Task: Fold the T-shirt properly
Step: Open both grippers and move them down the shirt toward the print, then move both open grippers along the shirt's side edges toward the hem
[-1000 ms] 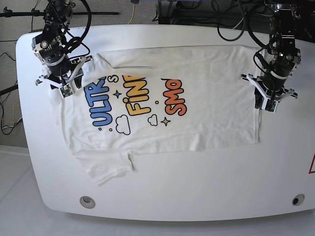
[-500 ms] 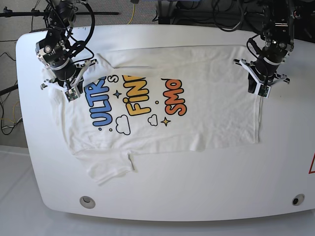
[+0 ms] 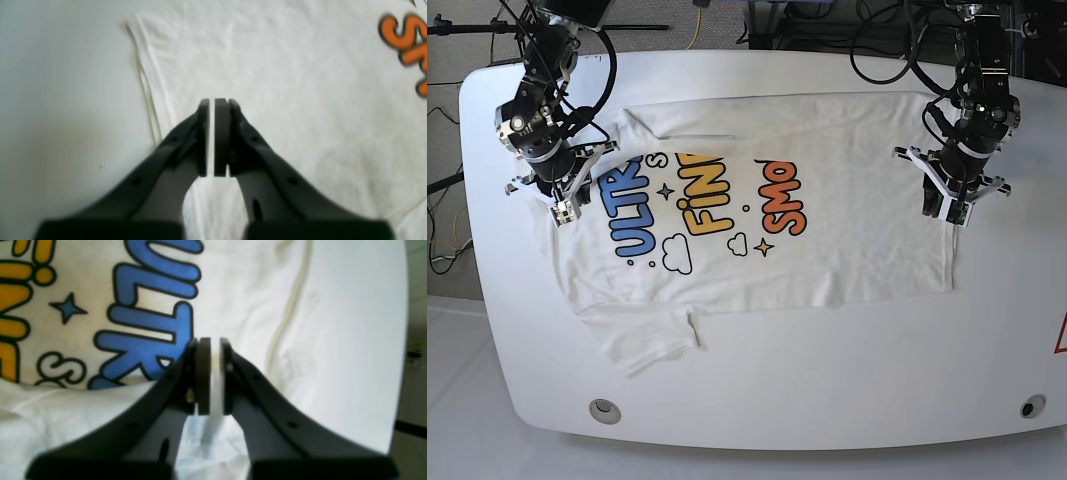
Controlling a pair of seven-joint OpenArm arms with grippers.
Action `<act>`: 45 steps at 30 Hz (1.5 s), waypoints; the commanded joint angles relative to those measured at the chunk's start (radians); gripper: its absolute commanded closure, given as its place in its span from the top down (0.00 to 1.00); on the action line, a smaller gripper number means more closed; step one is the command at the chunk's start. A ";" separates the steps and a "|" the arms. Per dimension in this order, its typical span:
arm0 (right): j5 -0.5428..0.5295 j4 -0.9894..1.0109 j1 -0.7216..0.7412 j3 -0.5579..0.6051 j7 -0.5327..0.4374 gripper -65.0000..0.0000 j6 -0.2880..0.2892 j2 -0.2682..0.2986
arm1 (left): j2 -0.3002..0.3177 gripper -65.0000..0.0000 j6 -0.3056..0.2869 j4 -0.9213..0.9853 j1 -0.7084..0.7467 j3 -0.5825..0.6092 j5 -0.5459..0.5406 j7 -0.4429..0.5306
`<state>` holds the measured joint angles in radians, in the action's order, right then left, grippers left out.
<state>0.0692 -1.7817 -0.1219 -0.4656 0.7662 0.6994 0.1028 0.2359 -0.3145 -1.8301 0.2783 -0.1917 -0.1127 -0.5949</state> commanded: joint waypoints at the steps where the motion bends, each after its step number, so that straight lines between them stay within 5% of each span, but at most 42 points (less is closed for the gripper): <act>1: 0.003 0.043 0.040 0.006 -0.001 0.11 -0.001 0.002 | -0.001 0.20 0.000 -0.004 -0.008 -0.009 -0.001 -0.008; 7: 0.005 0.097 0.060 0.007 -0.001 0.13 -0.001 -0.001 | 0.000 0.50 0.004 0.006 -0.013 -0.010 -0.003 -0.029; 11: 0.000 0.117 0.047 0.010 -0.016 0.11 -0.001 -0.001 | 0.011 0.60 0.006 -0.003 0.012 -0.008 -0.008 -0.015; 19: 0.000 0.024 -0.062 0.017 -0.021 0.05 -0.001 -0.011 | 0.014 0.43 -0.002 -0.028 0.092 -0.049 -0.007 -0.001; 23: 0.004 -0.066 -0.161 0.002 -0.046 0.01 -0.001 -0.011 | 0.019 0.23 -0.049 -0.063 0.112 -0.102 -0.011 -0.005; 27: 0.005 -0.087 -0.177 -0.006 -0.052 0.00 -0.001 -0.011 | 0.020 0.21 -0.058 -0.065 0.110 -0.128 -0.010 -0.006; 30: 0.017 -0.083 -0.157 -0.012 -0.048 0.00 -0.001 -0.009 | 0.015 0.33 -0.049 -0.066 0.099 -0.155 -0.005 -0.009; 35: 0.043 -0.055 -0.101 -0.013 -0.038 0.20 -0.001 -0.004 | 0.010 0.50 -0.034 -0.067 0.061 -0.190 0.007 -0.029; 43: 0.053 -0.003 0.010 -0.008 -0.016 0.64 -0.001 0.002 | 0.002 0.63 -0.042 -0.067 0.031 -0.190 0.008 -0.075; 45: 0.053 0.021 0.037 -0.009 -0.011 0.67 -0.001 0.003 | 0.000 0.64 -0.044 -0.065 0.026 -0.187 0.011 -0.080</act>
<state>0.1326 -1.7645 -0.1318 -0.4740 0.7757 0.7029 0.0921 0.2279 -0.3580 -1.8786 0.3134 -0.3763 -0.0982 -0.6846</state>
